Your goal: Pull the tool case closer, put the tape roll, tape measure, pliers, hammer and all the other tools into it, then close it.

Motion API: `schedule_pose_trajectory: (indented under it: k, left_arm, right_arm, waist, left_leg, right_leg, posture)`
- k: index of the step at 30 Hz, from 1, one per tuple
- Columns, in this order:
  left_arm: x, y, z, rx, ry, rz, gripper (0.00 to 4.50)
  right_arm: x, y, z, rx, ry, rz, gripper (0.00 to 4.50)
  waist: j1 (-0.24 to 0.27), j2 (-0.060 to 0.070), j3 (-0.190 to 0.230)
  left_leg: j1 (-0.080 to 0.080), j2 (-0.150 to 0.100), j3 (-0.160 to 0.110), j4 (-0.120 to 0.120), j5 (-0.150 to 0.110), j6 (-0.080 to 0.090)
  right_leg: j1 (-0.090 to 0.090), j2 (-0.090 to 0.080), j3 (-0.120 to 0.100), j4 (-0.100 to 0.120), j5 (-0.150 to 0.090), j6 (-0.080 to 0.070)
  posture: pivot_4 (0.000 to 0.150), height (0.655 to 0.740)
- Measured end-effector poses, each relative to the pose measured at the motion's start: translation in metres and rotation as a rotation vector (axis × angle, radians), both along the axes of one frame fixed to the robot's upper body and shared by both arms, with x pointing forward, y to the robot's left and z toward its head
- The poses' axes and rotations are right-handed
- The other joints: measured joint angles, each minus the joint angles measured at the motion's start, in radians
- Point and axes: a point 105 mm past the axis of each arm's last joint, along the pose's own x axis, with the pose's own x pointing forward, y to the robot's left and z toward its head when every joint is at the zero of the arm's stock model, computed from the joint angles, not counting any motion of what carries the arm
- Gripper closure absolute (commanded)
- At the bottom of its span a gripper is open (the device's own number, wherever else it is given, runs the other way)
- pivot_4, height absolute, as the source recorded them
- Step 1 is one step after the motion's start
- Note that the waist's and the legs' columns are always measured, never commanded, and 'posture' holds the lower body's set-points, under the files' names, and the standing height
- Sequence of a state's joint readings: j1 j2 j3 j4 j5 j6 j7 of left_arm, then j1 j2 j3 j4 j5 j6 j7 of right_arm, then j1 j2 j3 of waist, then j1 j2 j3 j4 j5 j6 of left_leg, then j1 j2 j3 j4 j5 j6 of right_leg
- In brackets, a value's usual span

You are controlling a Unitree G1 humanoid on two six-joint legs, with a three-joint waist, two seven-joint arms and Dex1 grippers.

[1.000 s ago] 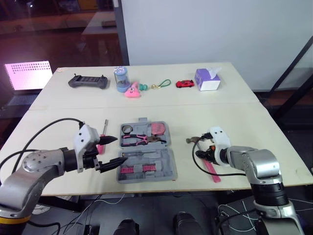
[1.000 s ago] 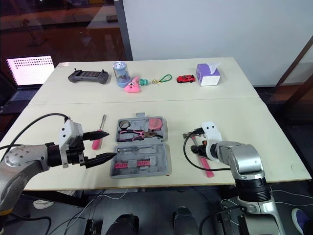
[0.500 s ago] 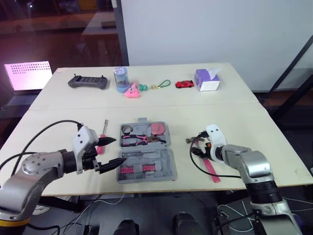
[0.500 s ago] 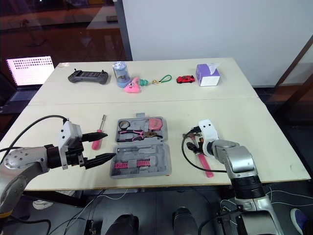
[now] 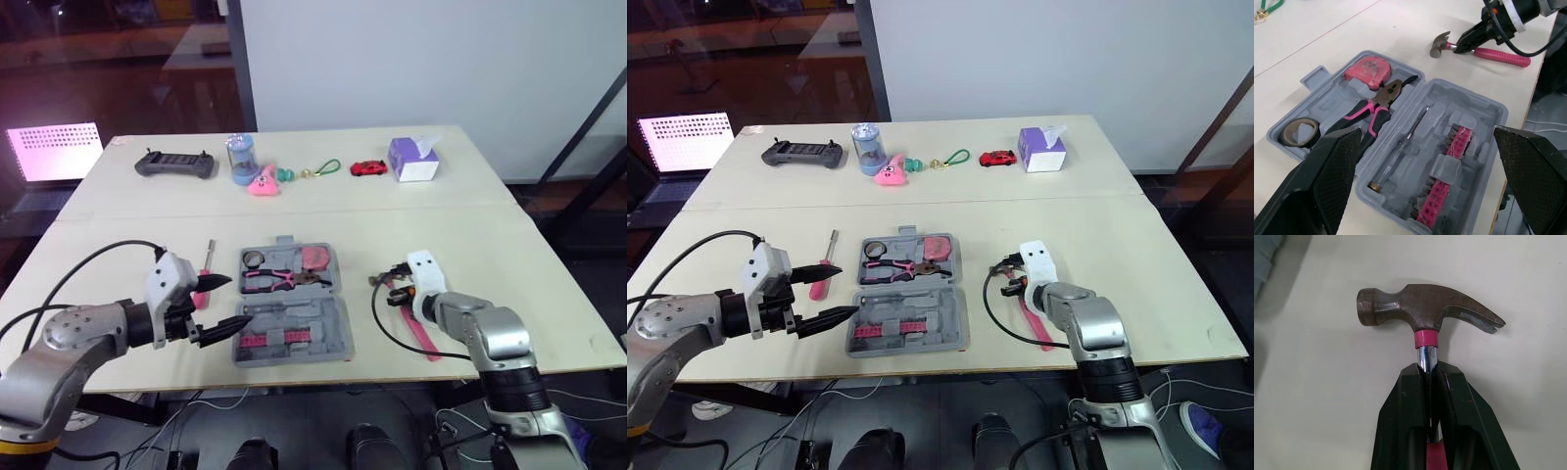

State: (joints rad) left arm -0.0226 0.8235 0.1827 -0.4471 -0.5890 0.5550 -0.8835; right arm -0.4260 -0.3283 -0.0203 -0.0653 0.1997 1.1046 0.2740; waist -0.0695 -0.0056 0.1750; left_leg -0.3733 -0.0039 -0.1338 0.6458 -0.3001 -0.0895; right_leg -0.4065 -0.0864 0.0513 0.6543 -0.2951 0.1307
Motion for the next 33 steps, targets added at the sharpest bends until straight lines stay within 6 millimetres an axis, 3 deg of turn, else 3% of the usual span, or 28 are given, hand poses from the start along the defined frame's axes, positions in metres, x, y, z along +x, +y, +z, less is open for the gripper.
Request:
schedule_pose_trajectory:
  k: [5, 20, 25, 30, 33]
  left_arm:
    - [0.0, 0.0, 0.0, 0.002, -0.002, 0.002, 0.0]
    - [0.003, 0.0, 0.003, 0.017, -0.02, 0.003, 0.0]
    - [0.002, 0.001, 0.0, 0.024, -0.013, 0.009, 0.0]
    - [0.001, 0.002, -0.003, 0.022, -0.008, 0.018, 0.0]
    - [0.001, 0.004, -0.004, 0.02, -0.01, 0.033, 0.0]
  right_arm:
    - [0.013, 0.01, 0.009, 0.047, -0.029, -0.07, 4.46]
    - [0.032, 0.009, 0.007, 0.16, 0.014, -0.354, 4.46]
    - [0.032, 0.015, 0.01, 0.209, 0.047, -0.324, 2.37]
    - [0.031, 0.012, 0.029, 0.225, 0.045, -0.241, 0.06]
    - [0.029, -0.003, 0.053, 0.157, 0.03, -0.109, 0.06]
  waist:
    - [0.003, 0.0, 0.0]
    - [0.0, 0.001, 0.0]
    - [-0.001, 0.001, 0.0]
    - [0.0, 0.002, 0.001]
    - [0.002, 0.003, 0.002]
  left_leg:
    - [-0.001, 0.0, 0.0, 0.0, 0.0, 0.0]
    - [0.0, 0.0, 0.0, 0.0, 0.0, 0.0]
    - [0.0, 0.0, 0.0, 0.0, 0.0, 0.0]
    - [-0.001, 0.0, 0.0, 0.0, 0.0, 0.0]
    - [-0.001, 0.0, 0.0, 0.0, 0.0, 0.0]
  right_leg:
    - [0.0, 0.0, 0.0, 0.0, 0.0, 0.0]
    - [-0.001, 0.0, 0.0, 0.001, 0.0, 0.0]
    - [-0.001, 0.0, 0.0, 0.001, 0.0, 0.0]
    - [-0.001, 0.0, 0.0, 0.001, 0.0, 0.0]
    - [-0.001, -0.001, 0.0, 0.001, 0.0, 0.0]
  posture:
    - [0.15, 0.74]
    - [0.15, 0.74]
    - [0.15, 0.74]
    - [0.15, 0.74]
    - [0.15, 0.74]
